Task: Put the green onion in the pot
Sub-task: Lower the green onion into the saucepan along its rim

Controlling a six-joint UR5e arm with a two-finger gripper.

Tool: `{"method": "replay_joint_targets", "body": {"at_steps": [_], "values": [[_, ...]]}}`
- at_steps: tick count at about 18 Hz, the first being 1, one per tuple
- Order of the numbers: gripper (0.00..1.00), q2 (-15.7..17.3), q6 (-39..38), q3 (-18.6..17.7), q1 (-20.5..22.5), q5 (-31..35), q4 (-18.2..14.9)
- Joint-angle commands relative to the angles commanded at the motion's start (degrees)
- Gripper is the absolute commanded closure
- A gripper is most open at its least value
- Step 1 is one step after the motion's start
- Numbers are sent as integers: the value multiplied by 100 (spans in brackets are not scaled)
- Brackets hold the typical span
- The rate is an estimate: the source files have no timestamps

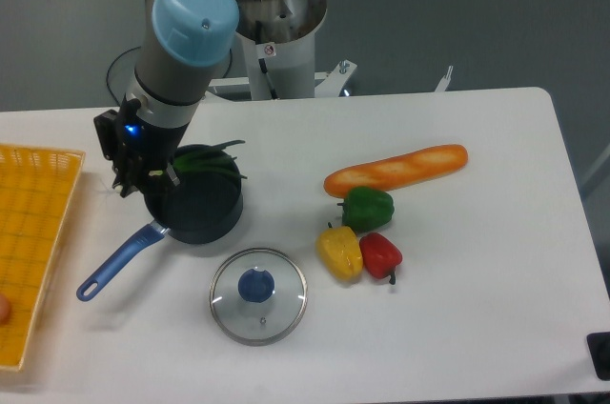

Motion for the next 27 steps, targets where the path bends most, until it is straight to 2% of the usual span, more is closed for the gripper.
{"method": "replay_joint_targets", "body": {"at_steps": [8, 11, 16, 23, 27], "values": [[83, -26, 0, -9, -35, -150, 26], [83, -53, -18, -88, -62, -141, 255], [83, -141, -27, -88, -140, -133, 334], [83, -141, 0, -369, -255, -71, 431], [82, -158, 9, -413, -264, -62, 440]]}}
